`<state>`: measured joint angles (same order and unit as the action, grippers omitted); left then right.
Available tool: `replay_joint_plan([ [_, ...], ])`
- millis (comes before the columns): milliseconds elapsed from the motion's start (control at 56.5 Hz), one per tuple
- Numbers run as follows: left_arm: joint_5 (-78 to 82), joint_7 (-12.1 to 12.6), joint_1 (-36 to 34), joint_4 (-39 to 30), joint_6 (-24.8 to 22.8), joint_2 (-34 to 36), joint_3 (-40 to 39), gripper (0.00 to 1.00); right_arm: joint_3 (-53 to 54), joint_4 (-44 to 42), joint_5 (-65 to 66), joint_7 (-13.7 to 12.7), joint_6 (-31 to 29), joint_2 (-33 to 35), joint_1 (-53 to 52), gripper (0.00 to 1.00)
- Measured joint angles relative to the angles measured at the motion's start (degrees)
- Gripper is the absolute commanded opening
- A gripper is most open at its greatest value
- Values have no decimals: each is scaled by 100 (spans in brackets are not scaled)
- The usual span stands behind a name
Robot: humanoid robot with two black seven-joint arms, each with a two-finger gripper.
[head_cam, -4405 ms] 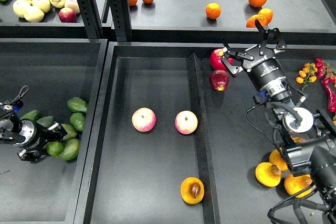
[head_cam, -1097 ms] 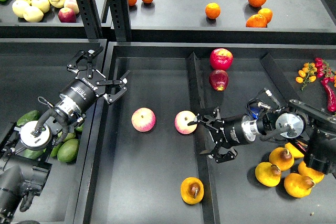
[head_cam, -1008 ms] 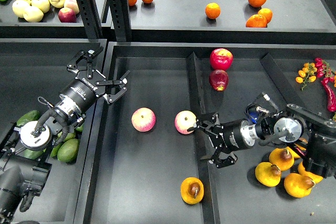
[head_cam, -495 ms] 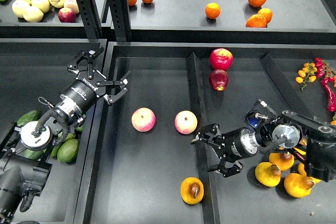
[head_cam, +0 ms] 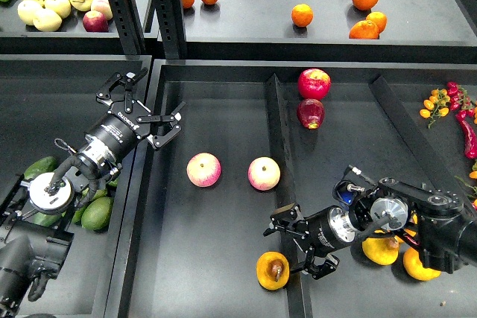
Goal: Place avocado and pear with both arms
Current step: 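Close the right gripper on the halved orange fruit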
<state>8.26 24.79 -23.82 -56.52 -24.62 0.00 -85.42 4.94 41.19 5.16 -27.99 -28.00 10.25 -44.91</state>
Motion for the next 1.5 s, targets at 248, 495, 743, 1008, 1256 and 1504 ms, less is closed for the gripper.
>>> replay_joint_plan([
  [248, 0, 8, 0, -6, 0, 0, 1, 99, -6, -27, -21, 0, 0, -75, 218, 99],
  [495, 2, 15, 0, -33, -1, 0, 8, 99, 2, -139, -83, 0, 0, -89, 317, 80],
  [743, 2, 17, 0, -43, -39, 0, 8, 99, 29, -229, -273, 0, 0, -124, 397, 70],
  [1008, 8, 17, 0, -44, -77, 0, 8, 99, 50, -305, -289, -1, 0, -124, 404, 52],
  [1256, 9, 11, 7, -24, -86, 0, 8, 99, 84, -308, -307, -1, -1, -82, 386, 46],
  [1504, 9, 8, 9, -19, -86, 0, 16, 99, 118, -304, -324, -1, -2, -36, 400, 39],
])
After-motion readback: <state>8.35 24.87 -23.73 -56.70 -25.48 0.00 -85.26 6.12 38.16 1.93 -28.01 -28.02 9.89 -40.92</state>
